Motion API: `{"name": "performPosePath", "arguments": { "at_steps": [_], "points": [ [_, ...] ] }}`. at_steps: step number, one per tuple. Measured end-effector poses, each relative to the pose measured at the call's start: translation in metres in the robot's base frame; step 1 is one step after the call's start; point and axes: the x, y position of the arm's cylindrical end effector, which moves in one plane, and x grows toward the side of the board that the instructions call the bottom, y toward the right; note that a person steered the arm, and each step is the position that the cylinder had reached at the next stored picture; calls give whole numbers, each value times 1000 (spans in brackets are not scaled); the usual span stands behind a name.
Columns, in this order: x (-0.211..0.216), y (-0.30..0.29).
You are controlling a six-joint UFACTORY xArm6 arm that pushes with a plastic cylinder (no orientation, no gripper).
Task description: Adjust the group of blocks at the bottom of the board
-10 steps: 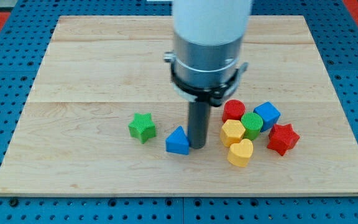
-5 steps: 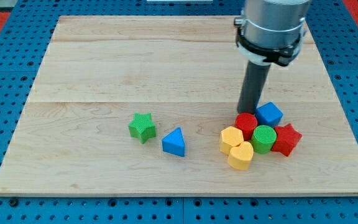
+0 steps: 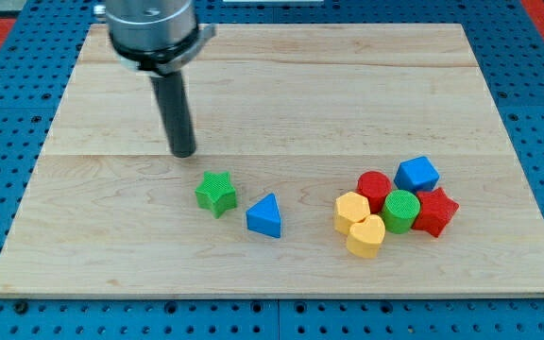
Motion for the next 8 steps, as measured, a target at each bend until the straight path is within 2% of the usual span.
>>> {"name": "performPosePath", "arguments": {
  "at_steps": [1,2,4,5,6,7,8],
  "points": [
    [37,-18],
    [75,33],
    [88,129],
    [88,131],
    [91,82],
    [139,113],
    [141,176]
  ]
}}
